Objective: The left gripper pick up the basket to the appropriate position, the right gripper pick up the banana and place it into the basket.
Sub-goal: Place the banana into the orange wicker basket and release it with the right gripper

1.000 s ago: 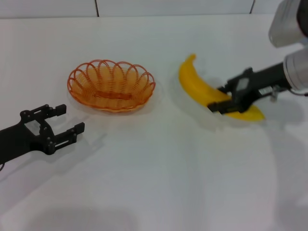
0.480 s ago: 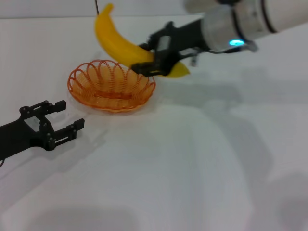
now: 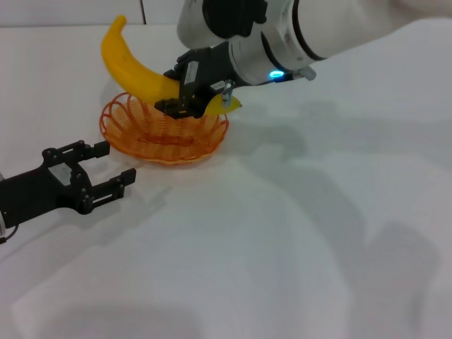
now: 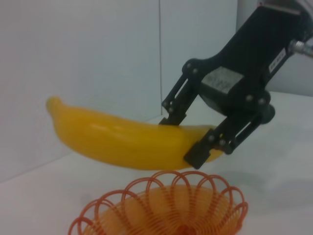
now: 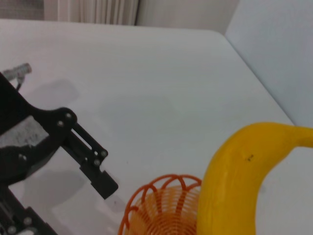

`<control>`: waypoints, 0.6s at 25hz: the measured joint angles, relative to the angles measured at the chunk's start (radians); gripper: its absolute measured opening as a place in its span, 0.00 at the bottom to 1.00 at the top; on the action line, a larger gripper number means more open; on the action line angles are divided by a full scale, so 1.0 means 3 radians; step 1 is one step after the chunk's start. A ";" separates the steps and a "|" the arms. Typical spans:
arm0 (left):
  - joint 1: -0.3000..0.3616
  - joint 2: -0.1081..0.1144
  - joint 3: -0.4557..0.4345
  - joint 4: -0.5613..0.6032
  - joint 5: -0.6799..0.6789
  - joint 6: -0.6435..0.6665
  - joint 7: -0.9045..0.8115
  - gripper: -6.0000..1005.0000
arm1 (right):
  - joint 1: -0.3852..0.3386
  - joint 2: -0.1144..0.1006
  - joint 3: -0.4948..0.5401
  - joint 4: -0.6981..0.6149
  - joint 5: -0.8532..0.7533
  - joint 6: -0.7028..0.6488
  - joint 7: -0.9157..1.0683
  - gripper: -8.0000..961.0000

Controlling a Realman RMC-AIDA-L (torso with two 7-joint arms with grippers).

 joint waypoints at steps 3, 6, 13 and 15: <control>-0.0012 0.0000 0.0000 -0.0021 -0.0002 0.0005 0.0000 0.70 | 0.0035 0.0002 -0.0062 0.0099 0.0000 0.0072 0.0009 0.51; -0.0016 0.0001 0.0000 -0.0026 0.0002 0.0006 0.0000 0.70 | 0.0069 0.0005 -0.0084 0.0187 0.0005 0.0122 0.0010 0.51; -0.0026 0.0002 0.0000 -0.0037 0.0010 0.0007 0.0003 0.70 | 0.0082 0.0008 -0.0367 0.0207 0.0132 0.0241 0.0005 0.51; -0.0026 0.0002 0.0000 -0.0040 0.0018 0.0007 0.0003 0.70 | 0.0082 0.0011 -0.0423 0.0204 0.0135 0.0304 0.0009 0.52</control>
